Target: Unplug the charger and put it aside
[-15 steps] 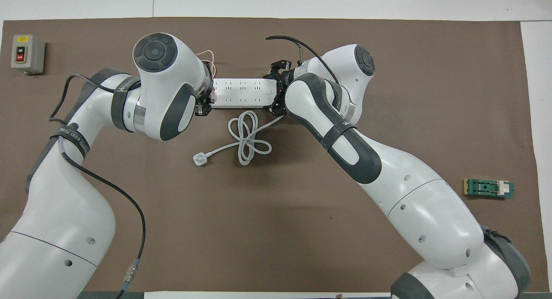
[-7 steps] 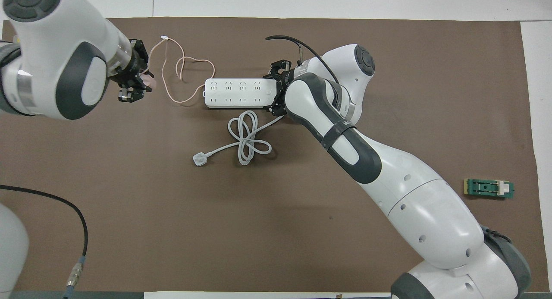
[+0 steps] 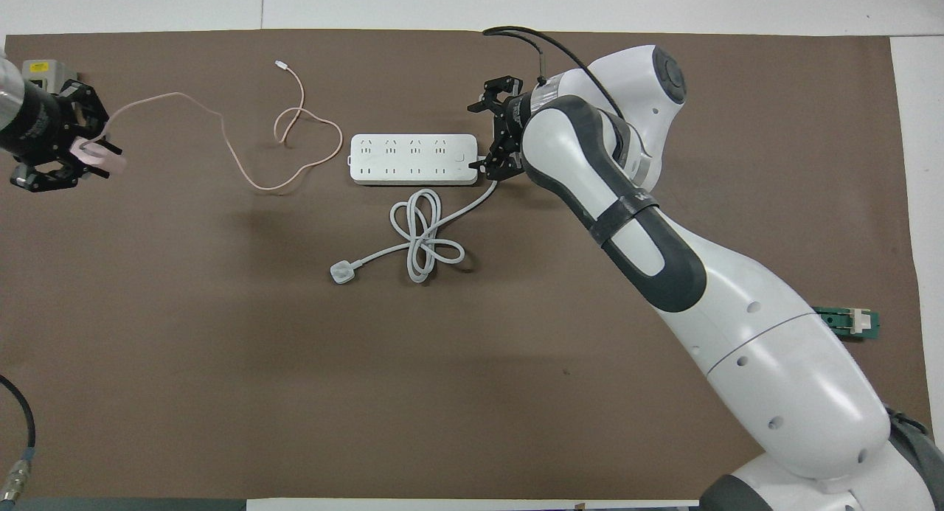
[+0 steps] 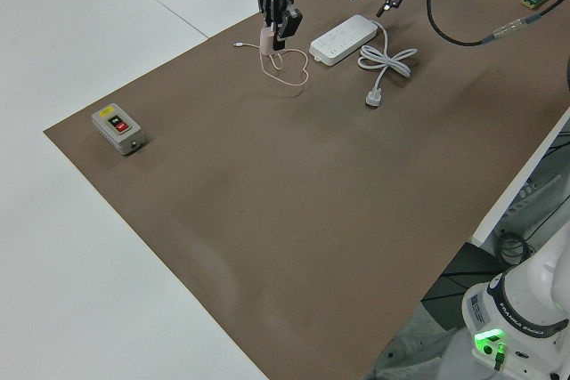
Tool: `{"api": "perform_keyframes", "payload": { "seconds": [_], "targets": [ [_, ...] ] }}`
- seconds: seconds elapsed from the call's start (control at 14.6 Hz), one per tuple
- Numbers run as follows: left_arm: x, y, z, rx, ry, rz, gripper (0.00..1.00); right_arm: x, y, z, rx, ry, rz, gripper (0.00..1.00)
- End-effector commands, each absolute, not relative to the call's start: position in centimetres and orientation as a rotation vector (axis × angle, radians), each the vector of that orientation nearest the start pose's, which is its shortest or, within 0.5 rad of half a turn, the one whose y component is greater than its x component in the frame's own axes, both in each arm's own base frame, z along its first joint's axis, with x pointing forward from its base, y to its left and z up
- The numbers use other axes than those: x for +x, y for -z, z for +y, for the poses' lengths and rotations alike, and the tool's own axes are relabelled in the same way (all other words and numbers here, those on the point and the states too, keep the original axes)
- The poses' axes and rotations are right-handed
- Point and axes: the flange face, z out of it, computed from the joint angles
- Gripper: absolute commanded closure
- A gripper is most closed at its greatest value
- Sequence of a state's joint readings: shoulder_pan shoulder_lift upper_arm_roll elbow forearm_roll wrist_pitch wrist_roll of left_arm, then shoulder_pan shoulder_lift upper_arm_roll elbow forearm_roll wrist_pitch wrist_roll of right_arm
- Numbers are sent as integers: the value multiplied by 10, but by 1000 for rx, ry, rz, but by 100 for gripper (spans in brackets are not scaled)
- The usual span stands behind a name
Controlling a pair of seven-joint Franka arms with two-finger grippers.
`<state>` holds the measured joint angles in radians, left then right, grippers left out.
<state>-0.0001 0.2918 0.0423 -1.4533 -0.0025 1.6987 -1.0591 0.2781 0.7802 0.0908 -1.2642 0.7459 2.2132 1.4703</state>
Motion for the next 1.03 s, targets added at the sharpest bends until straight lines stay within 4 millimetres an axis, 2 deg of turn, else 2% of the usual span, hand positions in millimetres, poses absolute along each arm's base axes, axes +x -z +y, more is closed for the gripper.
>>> {"api": "perform_keyframes", "payload": {
  "seconds": [0.0, 0.07, 0.21, 0.27, 0.41, 0.55, 0.62, 0.68, 0.75, 0.82, 0.89, 0.96],
  "targets": [
    [631, -522, 71, -2719, -86, -1510, 100, 701, -375, 251, -1875, -636, 1764, 0],
    [630, -521, 79, -2738, -88, -1479, 100, 697, -395, 242, -1939, -617, 1744, 0],
    [627, -516, 75, -2796, -85, -1366, 100, 685, -438, 218, -2131, -537, 1661, 0],
    [625, -512, 73, -2818, -89, -1313, 100, 675, -463, 207, -2266, -485, 1536, 0],
    [621, -504, 69, -2919, -93, -1084, 100, 655, -504, 175, -2516, -410, 1255, 0],
    [615, -490, 64, -3018, -36, -822, 100, 638, -537, 140, -2647, -379, 1051, 0],
    [610, -469, 49, -3078, 25, -594, 100, 620, -568, 112, -2809, -309, 798, 0],
    [609, -465, 41, -3092, 44, -522, 100, 608, -586, 98, -2919, -246, 573, 0],
    [609, -464, 39, -3095, 40, -505, 99, 601, -597, 91, -2986, -208, 387, 0],
    [609, -464, 36, -3097, 37, -498, 76, 592, -607, 81, -3053, -161, 184, 0],
    [610, -465, 36, -3096, 42, -497, 19, 584, -615, 69, -3094, -131, 47, 0],
    [611, -466, 35, -3097, 44, -495, 0, 575, -624, 57, -3122, -110, -63, 0]
  ]
}}
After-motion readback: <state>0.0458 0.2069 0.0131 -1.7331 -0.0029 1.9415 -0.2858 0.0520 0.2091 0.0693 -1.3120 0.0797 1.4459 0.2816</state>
